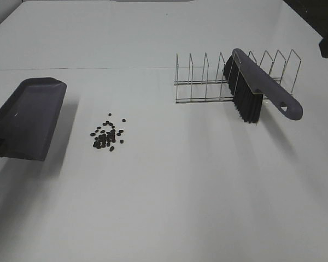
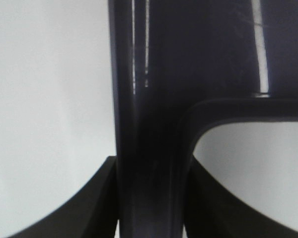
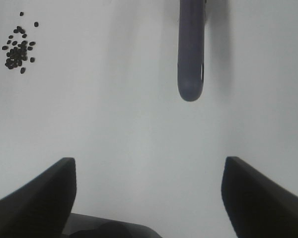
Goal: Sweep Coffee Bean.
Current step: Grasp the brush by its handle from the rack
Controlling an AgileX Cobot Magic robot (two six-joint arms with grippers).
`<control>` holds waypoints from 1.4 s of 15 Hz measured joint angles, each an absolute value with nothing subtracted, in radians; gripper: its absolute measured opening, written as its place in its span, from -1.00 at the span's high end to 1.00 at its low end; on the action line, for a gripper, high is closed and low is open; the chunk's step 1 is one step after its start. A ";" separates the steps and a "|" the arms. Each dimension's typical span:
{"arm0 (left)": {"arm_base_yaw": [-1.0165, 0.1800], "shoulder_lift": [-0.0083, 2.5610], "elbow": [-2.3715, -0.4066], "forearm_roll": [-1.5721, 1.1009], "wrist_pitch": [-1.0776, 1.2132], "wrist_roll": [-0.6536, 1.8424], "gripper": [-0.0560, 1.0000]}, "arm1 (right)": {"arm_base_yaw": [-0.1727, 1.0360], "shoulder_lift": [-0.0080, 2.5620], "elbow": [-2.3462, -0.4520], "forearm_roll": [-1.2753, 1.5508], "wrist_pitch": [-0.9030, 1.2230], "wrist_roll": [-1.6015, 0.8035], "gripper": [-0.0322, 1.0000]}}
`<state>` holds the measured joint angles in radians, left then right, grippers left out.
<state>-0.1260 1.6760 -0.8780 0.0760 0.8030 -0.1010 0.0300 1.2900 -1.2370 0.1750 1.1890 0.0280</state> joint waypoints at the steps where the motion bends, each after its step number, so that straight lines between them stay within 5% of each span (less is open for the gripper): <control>1: -0.126 1.676 -0.878 0.081 0.803 -0.101 0.27 | 0.030 1.351 -1.297 0.175 1.199 0.028 -0.51; 12: -0.126 1.676 -0.878 0.085 0.803 -0.101 0.27 | 0.030 2.066 -1.951 0.175 1.202 -0.032 -0.50; 21: -0.126 1.676 -0.878 0.085 0.800 -0.101 0.27 | 0.030 2.343 -2.014 0.174 1.067 -0.070 -0.40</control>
<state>-0.1260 1.6760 -0.8780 0.0850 0.8000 -0.1010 0.0300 2.3430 -2.0140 0.1740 1.0670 -0.0700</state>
